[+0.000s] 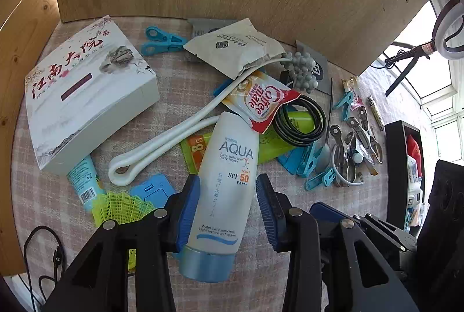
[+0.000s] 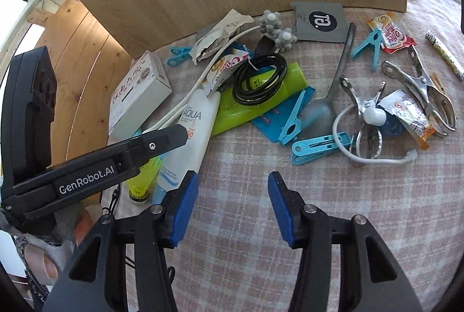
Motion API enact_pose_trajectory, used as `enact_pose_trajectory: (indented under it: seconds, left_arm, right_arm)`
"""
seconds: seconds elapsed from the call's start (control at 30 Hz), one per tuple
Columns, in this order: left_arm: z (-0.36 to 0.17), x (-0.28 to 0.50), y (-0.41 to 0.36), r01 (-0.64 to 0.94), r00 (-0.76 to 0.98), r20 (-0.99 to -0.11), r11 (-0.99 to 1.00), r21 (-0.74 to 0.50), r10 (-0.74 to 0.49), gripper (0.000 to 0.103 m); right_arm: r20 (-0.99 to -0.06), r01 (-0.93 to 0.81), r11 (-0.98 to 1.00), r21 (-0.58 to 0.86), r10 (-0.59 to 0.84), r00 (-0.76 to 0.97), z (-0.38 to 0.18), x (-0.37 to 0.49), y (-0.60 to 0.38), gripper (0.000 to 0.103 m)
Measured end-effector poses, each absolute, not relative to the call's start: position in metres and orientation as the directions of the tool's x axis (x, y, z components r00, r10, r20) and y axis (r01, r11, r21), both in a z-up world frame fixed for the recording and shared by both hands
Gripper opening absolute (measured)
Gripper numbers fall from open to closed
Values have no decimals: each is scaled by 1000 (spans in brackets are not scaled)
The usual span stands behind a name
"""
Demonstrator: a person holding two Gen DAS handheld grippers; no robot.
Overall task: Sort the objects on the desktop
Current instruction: 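Grasp the white AQUA sunscreen bottle with the left tool, then carry the AQUA bottle into the black tray and open the left tool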
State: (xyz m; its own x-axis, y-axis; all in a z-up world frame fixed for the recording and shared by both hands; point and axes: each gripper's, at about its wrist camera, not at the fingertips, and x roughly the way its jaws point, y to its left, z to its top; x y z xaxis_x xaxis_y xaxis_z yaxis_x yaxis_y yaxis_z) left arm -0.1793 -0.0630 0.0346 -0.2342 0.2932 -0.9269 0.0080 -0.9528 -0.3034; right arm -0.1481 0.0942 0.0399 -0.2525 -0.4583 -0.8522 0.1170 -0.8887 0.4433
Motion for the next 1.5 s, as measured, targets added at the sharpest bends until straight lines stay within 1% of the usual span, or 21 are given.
enact_pose_trajectory:
  seconds: [0.07,0.23,0.47,0.53,0.57,0.6,0.63,0.87,1.0,1.17,1.33,1.5]
  left_arm:
    - [30,-180,-61,3,-225,-931,-955,-296,288,40]
    - [31,-178,-65,-8,-223,-926,-951,-310,304,40]
    - [24,-174,-79,33,-189,-902,-915,-402,389,40]
    - [18,-170,-75,33,-156,-893,-901,-432,422,41]
    - [17,-168,-71,25,-149,-897,-905,-424,416,41]
    - [18,-164,-68,12,-153,-905,-915,-403,397,40]
    - [19,-161,-66,4,-163,-908,-920,-392,386,40]
    - [30,-149,-52,8,-188,-887,-902,-431,422,41]
    - [49,-146,-22,-42,-220,-878,-903,-427,425,41]
    - [70,-144,29,-117,-229,-856,-886,-449,464,41]
    - [85,-145,104,-219,-196,-836,-853,-473,513,41]
    - [99,-135,193,-342,-139,-818,-803,-489,558,41]
  right_arm:
    - [-850,121,-882,456,-472,-234,33,-150,86,49]
    - [-835,124,-865,487,-502,-224,21,-152,72,50]
    - [-802,135,-825,548,-565,-197,16,-158,64,50]
    - [-804,155,-824,546,-566,-181,15,-155,57,50]
    - [-812,166,-830,533,-556,-177,14,-153,53,52]
    - [-824,177,-843,507,-535,-186,13,-150,49,51]
    - [-833,187,-855,484,-516,-201,14,-148,48,47]
    - [-833,213,-861,462,-504,-228,23,-136,69,45]
    - [-824,224,-866,447,-496,-274,40,-127,89,45]
    - [-820,200,-885,421,-465,-333,65,-116,133,45]
    - [-822,117,-910,398,-411,-394,86,-108,200,45]
    - [-823,3,-924,383,-343,-453,103,-91,287,45]
